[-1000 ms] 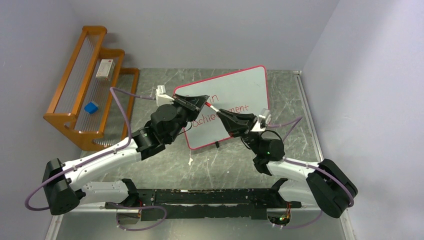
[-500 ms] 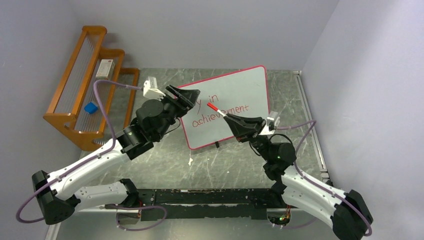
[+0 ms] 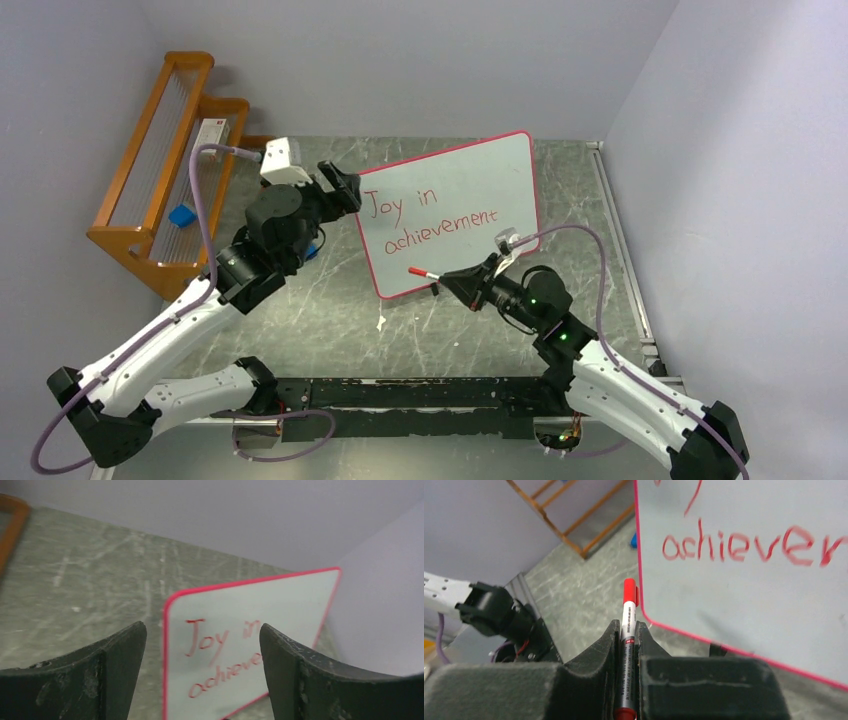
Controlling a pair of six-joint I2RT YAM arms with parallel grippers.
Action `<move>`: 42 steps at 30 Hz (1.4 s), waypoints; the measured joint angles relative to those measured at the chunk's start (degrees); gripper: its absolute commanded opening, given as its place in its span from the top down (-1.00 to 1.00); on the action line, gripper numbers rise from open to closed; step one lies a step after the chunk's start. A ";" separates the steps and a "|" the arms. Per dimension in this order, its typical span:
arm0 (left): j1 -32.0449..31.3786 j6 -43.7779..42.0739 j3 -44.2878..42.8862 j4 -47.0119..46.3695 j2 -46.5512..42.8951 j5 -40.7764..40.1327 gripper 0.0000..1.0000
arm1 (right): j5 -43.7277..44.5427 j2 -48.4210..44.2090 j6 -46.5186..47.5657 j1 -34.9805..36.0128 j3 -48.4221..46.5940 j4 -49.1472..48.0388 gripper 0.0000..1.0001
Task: Write a sentence on the whiteboard
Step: Place the whiteboard marker at the center of the board, then reset both arms
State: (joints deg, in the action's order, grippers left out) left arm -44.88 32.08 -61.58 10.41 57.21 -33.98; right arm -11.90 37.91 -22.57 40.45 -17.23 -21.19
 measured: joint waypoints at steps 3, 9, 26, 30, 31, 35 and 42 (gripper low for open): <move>3.89 -2.99 0.68 1.25 -1.22 0.44 -0.76 | -1.97 0.00 -3.17 0.00 1.36 3.32 1.00; 11.28 -6.58 3.67 2.32 -3.61 4.50 -0.81 | -3.52 -0.20 -8.83 0.00 7.69 7.82 1.00; 13.77 -15.04 15.06 6.54 -20.20 7.72 -0.89 | 3.63 2.49 -19.21 0.00 13.29 11.80 0.22; 13.79 -16.06 16.09 7.91 -23.30 7.69 -0.95 | 8.33 -0.33 -20.65 0.00 13.11 18.38 -0.18; 13.79 -16.33 16.35 8.41 -23.91 7.69 -0.95 | 9.70 -1.44 -21.11 0.00 12.72 20.50 -0.32; 13.79 -17.22 16.55 10.51 -25.68 7.65 -0.95 | 15.58 -5.79 -23.06 0.00 8.96 28.70 -0.92; 13.79 -18.67 14.99 15.67 -29.07 7.13 -0.95 | 26.45 -10.45 -23.10 0.00 -4.15 42.60 -1.00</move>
State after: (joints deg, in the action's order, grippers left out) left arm -31.09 13.41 -46.59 26.09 28.14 -26.85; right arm 14.55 27.46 -45.67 40.45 -21.39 21.41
